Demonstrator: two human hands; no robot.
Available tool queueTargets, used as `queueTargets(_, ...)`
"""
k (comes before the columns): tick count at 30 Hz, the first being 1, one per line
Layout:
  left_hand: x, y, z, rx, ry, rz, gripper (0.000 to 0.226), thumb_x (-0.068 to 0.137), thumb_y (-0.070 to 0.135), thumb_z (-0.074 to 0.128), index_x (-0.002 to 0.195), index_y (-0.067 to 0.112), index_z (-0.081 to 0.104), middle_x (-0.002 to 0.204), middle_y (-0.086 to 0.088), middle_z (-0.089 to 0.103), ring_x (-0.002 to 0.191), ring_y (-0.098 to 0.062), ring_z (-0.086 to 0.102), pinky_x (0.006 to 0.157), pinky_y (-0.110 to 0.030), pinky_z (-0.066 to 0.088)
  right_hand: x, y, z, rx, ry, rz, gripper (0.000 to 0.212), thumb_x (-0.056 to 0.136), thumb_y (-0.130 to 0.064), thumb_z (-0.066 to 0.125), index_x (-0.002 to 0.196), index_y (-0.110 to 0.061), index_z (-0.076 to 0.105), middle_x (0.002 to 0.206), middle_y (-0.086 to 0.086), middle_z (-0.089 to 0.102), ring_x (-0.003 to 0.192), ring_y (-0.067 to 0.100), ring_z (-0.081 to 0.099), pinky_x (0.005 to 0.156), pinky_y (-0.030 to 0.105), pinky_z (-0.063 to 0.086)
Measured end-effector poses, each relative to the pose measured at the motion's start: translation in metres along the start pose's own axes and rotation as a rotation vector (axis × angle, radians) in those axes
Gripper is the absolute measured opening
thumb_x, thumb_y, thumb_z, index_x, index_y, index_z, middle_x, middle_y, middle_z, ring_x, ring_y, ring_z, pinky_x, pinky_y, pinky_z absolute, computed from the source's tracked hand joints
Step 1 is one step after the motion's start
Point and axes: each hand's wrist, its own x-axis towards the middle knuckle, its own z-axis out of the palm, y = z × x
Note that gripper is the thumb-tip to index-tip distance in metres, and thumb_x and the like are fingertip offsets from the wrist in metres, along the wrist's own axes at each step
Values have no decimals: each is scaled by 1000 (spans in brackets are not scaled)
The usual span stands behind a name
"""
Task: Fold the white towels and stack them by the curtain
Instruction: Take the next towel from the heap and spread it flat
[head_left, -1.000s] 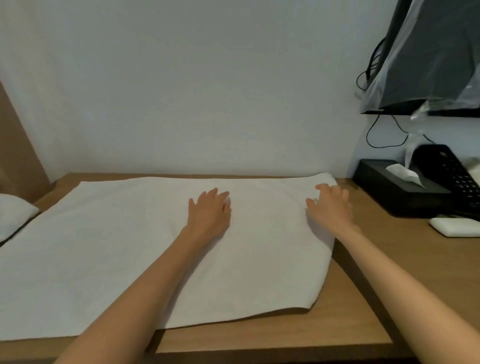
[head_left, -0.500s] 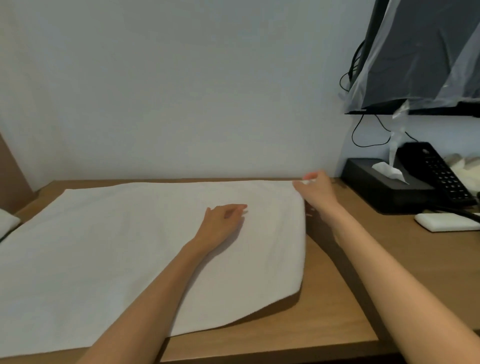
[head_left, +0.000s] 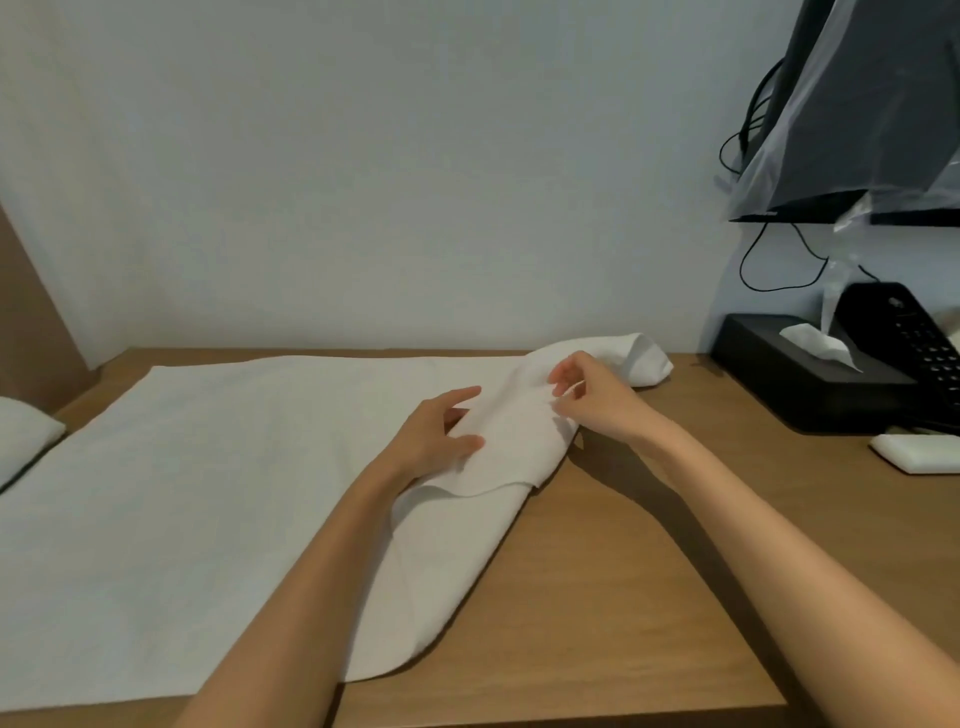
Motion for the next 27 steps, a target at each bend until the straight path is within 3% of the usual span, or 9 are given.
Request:
queueTargets(3, 1, -1, -1, 9, 39, 27, 56, 86, -2, 59, 136, 22, 49, 116, -6, 67, 81, -7, 62, 71, -12, 46, -23, 0, -8, -242, -317, -1, 38, 74, -25, 72, 99, -41, 48, 113, -10, 46, 98, 7, 47, 75, 20, 42)
queueTargets(5, 0, -2, 0, 16, 45, 37, 55, 86, -3, 57, 135, 22, 51, 116, -4, 67, 92, -14, 64, 82, -20, 50, -38, -4, -6, -334, -493, -34, 46, 71, -42, 74, 105, -51, 45, 118, -19, 39, 100, -1, 43, 81, 18, 40)
queueTargets(7, -1, -1, 1, 4, 51, 42, 55, 86, -4, 57, 135, 21, 51, 116, -4, 66, 102, -19, 64, 91, -29, 50, -48, -4, 2, -361, -405, -130, 41, 73, -41, 72, 104, -50, 47, 116, -19, 41, 98, -2, 44, 81, 16, 39)
queueTargets(10, -4, -1, 1, -13, 73, 48, 53, 86, 1, 59, 135, 21, 51, 116, -2, 65, 105, -15, 63, 95, -29, 49, -55, 0, 14, -400, -155, -251, 27, 80, -29, 65, 98, -43, 50, 107, -14, 50, 92, 4, 48, 77, 20, 41)
queueTargets(15, -7, 2, 3, -99, 133, 15, 35, 94, 28, 56, 129, 26, 57, 115, 3, 65, 99, -6, 61, 72, -8, 47, -64, 3, 26, -491, -2, -283, 19, 81, -39, 60, 97, -32, 53, 99, -13, 54, 89, 8, 51, 72, 24, 43)
queueTargets(19, -8, 3, 2, -104, 121, -6, 46, 100, 48, 33, 131, 23, 56, 129, 1, 59, 120, -15, 52, 102, -26, 38, -70, -4, 31, -506, 160, -313, 13, 88, -27, 57, 98, -20, 60, 93, -6, 64, 85, 12, 57, 70, 28, 47)
queueTargets(21, -10, 3, 4, -65, 74, 5, 56, 100, 52, 19, 134, 24, 54, 134, 0, 56, 123, -17, 50, 105, -28, 32, -74, -12, 26, -497, 224, -306, 12, 91, -22, 54, 95, -16, 63, 84, -2, 66, 78, 15, 60, 66, 32, 51)
queueTargets(26, -12, 3, 8, -145, 64, -4, 61, 99, 56, 12, 137, 26, 49, 140, 4, 49, 121, -8, 45, 83, -2, 34, -88, -28, -16, -515, 386, -348, 7, 88, -5, 53, 86, -6, 60, 83, 6, 61, 78, 22, 56, 66, 33, 44)
queueTargets(27, -14, 2, 9, -75, 56, 15, 57, 99, 55, 16, 138, 27, 47, 143, 5, 46, 125, -8, 43, 86, -1, 32, -93, -30, -27, -536, 406, -369, 8, 86, 0, 55, 87, -5, 60, 86, 8, 60, 80, 22, 55, 68, 33, 43)
